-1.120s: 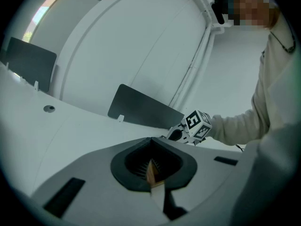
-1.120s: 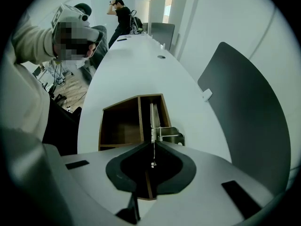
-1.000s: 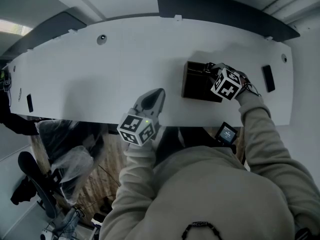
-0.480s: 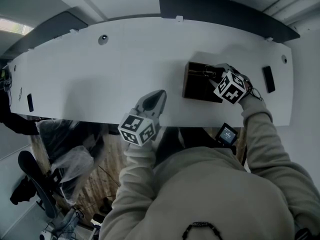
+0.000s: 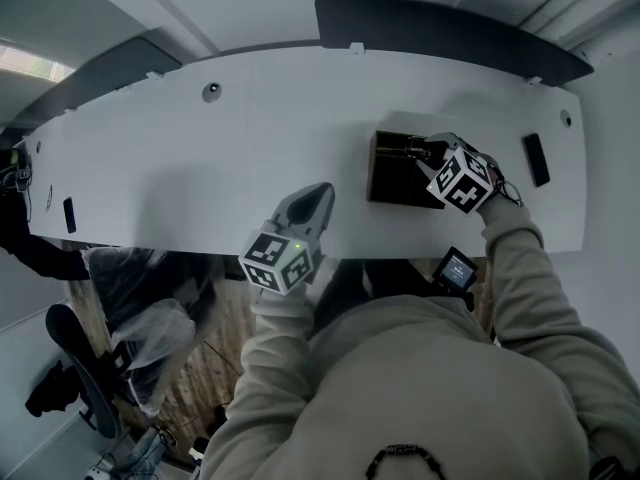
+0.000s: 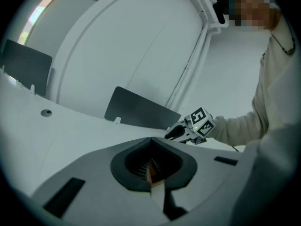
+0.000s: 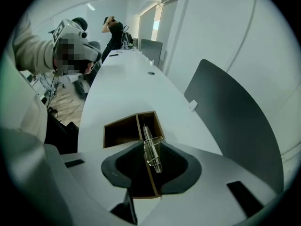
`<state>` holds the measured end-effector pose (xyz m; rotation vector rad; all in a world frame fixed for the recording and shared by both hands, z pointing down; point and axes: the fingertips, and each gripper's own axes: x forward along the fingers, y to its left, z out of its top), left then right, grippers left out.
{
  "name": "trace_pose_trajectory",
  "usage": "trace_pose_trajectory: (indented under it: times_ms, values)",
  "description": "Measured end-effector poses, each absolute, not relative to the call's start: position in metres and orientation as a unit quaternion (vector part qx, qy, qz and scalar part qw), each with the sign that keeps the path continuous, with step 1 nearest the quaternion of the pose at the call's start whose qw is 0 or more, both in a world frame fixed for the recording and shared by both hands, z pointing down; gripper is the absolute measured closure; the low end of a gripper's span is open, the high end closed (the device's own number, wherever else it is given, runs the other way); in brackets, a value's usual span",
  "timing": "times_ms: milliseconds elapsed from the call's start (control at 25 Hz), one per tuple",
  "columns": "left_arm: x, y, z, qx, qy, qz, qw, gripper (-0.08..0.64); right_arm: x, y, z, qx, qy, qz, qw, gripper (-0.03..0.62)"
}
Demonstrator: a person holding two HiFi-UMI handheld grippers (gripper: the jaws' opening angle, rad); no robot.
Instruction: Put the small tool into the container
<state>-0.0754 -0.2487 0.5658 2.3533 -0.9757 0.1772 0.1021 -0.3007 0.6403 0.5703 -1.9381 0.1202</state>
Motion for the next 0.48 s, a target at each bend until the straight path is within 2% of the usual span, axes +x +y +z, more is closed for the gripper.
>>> trace_pose_trajectory:
  times_ms: [80, 120, 320, 480]
  values:
    - [-0.074, -0.25, 0.561, 0.885, -0.364, 0.066, 0.284, 0.563, 0.102, -0.297, 0.632, 0.25, -0.82, 0.078, 0.509, 0.551]
    - [-0.073, -0.25, 0.558, 0.886, -0.363, 0.066, 0.282, 0.563, 0.101, -0.294, 0.629, 0.254, -0.824, 0.096, 0.497, 0.565]
    - [-0.066, -0.25, 0.542, 0.894, -0.352, 0.064, 0.27, 0.563, 0.085, -0.277, 0.6, 0.254, -0.854, 0.127, 0.435, 0.572]
    - [-0.062, -0.254, 0.536, 0.897, -0.349, 0.064, 0.265, 0.563, 0.083, -0.275, 0.584, 0.258, -0.859, 0.127, 0.424, 0.572]
